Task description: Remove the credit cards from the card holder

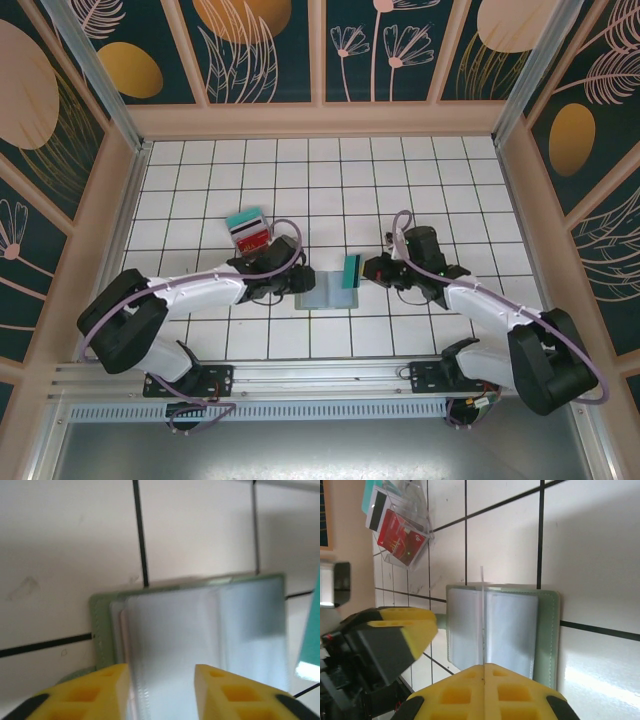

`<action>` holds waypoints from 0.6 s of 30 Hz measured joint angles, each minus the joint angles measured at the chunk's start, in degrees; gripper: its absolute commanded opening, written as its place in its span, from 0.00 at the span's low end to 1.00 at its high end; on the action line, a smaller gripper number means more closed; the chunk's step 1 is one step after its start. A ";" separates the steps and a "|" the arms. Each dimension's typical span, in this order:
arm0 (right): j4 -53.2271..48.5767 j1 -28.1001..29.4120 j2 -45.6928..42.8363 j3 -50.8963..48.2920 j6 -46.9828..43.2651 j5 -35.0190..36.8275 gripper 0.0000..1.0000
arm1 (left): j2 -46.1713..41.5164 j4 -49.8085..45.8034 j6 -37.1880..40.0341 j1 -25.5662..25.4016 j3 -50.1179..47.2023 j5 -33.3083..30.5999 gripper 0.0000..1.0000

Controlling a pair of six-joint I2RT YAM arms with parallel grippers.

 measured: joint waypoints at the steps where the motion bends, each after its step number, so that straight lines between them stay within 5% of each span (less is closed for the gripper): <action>1: -0.42 -0.46 -0.35 0.55 -0.22 -0.17 0.00 | -0.52 -0.46 -0.02 0.02 1.09 -0.66 0.40; 5: -1.03 -2.05 -1.51 2.80 -0.50 -1.53 0.00 | -2.47 -0.92 -0.72 1.25 5.03 0.55 0.43; 18: 10.29 -3.50 -2.32 4.31 4.39 -13.03 0.00 | -7.52 17.86 -11.43 10.97 -0.66 20.46 0.31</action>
